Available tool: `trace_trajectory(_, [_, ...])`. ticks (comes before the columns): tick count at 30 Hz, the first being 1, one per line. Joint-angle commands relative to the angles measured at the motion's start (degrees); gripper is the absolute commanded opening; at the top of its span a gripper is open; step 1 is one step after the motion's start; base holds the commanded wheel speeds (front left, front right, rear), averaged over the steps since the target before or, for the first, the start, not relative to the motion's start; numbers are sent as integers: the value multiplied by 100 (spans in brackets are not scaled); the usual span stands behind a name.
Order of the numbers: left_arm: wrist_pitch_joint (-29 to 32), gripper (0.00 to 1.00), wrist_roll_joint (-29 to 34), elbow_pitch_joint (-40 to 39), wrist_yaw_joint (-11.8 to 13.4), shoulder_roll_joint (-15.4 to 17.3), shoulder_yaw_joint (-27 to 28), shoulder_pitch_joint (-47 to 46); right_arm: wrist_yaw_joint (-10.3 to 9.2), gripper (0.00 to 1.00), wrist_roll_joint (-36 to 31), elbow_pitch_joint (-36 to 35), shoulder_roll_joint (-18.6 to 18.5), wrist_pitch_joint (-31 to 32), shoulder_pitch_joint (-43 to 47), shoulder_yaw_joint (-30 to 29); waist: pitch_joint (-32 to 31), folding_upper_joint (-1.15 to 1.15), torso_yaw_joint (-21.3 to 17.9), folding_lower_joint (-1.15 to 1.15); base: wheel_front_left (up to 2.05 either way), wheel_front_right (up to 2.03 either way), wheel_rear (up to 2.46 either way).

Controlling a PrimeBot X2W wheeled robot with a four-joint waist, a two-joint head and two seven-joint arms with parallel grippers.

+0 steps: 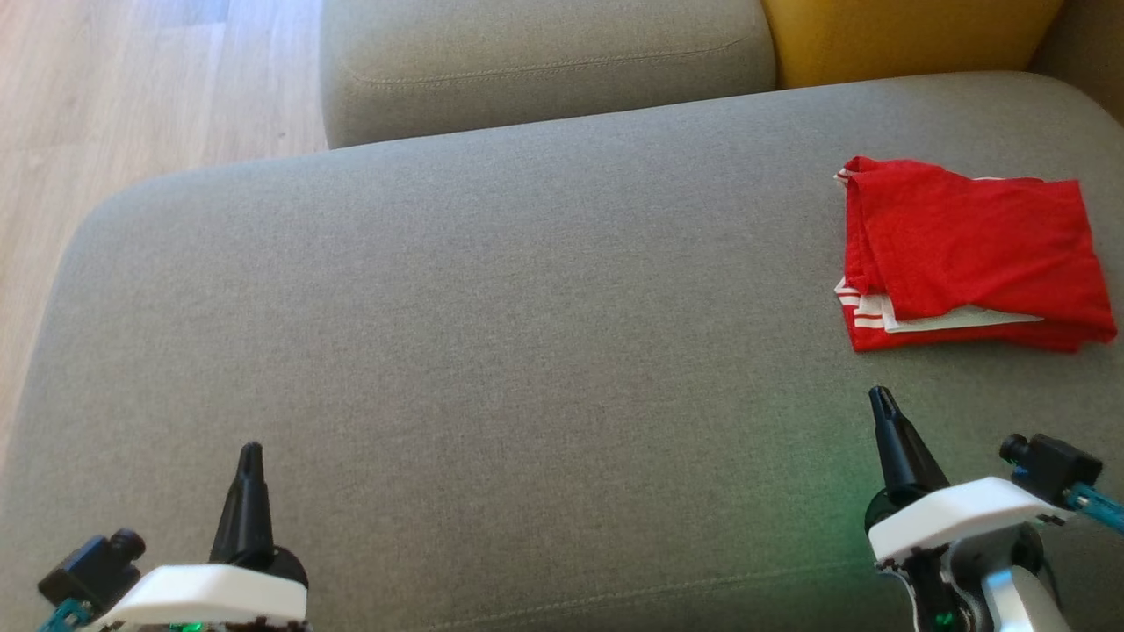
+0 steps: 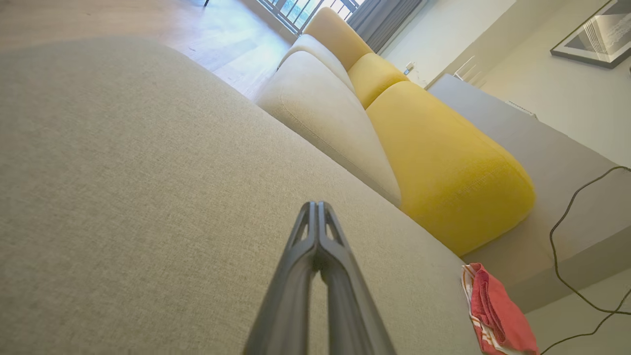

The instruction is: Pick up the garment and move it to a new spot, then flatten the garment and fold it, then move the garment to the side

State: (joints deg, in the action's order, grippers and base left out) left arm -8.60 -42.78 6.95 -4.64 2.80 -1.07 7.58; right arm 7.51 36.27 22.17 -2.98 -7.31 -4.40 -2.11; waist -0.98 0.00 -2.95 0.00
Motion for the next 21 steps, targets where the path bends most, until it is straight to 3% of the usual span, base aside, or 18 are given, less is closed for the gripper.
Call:
trace_trajectory(1, [58, 0, -239, -127, -66, 99, 118, -323, -1, 0, 267, -244, -6, 70, -260, -13, 4, 0, 10, 0, 0, 0, 0])
trace_trajectory(21, [376, 0, -1483, 81, -121, 121, 219, -585, -1, 0, 1618, -389, -2, 402, -239, -122, 32, 0, 82, 0, 0, 0, 0])
